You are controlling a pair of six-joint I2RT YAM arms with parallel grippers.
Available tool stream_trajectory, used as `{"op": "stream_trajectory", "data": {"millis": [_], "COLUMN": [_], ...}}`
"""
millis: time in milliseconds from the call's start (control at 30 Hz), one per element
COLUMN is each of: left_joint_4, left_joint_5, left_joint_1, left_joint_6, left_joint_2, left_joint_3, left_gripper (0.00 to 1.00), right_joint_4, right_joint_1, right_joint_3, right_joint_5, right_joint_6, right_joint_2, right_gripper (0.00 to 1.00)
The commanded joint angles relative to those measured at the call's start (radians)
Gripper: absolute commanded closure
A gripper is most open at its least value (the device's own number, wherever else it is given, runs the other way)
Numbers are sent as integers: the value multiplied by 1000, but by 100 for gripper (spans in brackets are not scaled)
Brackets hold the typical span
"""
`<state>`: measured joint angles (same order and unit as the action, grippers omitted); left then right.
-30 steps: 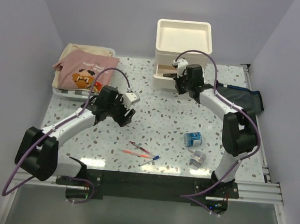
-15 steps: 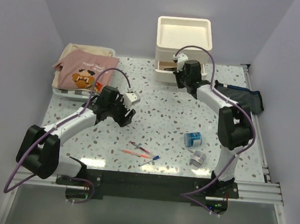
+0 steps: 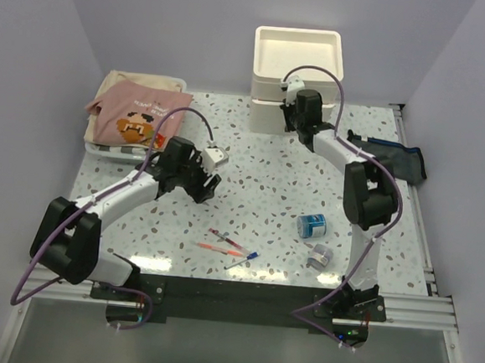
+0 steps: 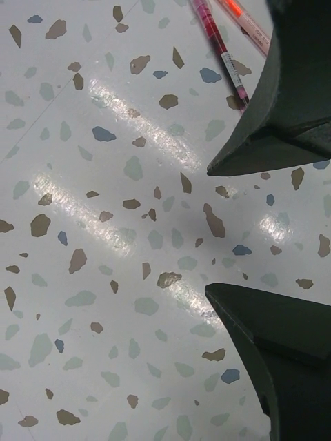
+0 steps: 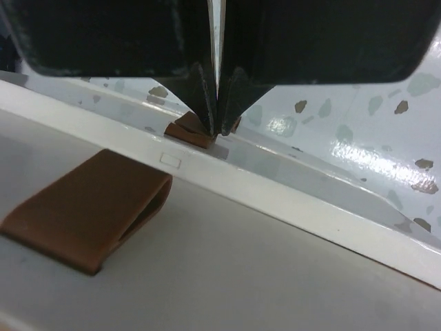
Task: Sort the stationery into containers
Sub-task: Move the storage box to the center of the board.
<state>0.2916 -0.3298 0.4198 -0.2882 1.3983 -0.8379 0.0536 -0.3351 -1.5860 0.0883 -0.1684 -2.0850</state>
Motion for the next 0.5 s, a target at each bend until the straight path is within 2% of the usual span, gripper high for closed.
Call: {"op": "stream_trajectory", "data": {"millis": [0,200,267,333,433,467], "left_joint_4": [-46,-37,-31,-28,-28,-32], "left_joint_5": [-20,-17,-17,-17,-12,-9], "left_joint_1": [-4,-4,-4,-4,-4,-4], "left_joint_6": [-2,-2,-5,-6,-9,-9], "left_joint_2": [16,25,24,18,11,11], "left_joint_3": [-49,-59,-61,-63,-67,-70], "left_gripper": [32,32,32,32,31,31], "right_joint_4": [95,72,8,-90,-220,-239], "right_joint_1": [30,28,28,28,31,31], "right_joint_3": [-97,-120,-106,-59,4,18], "right_joint_5": [74,70,53,28,-8,-12], "right_joint_6": [-14,-10,12,58,143,161], "right_joint_2": [-36,-35,-3,72,179,203], "right_gripper": [100,100,99,90,57,50]}}
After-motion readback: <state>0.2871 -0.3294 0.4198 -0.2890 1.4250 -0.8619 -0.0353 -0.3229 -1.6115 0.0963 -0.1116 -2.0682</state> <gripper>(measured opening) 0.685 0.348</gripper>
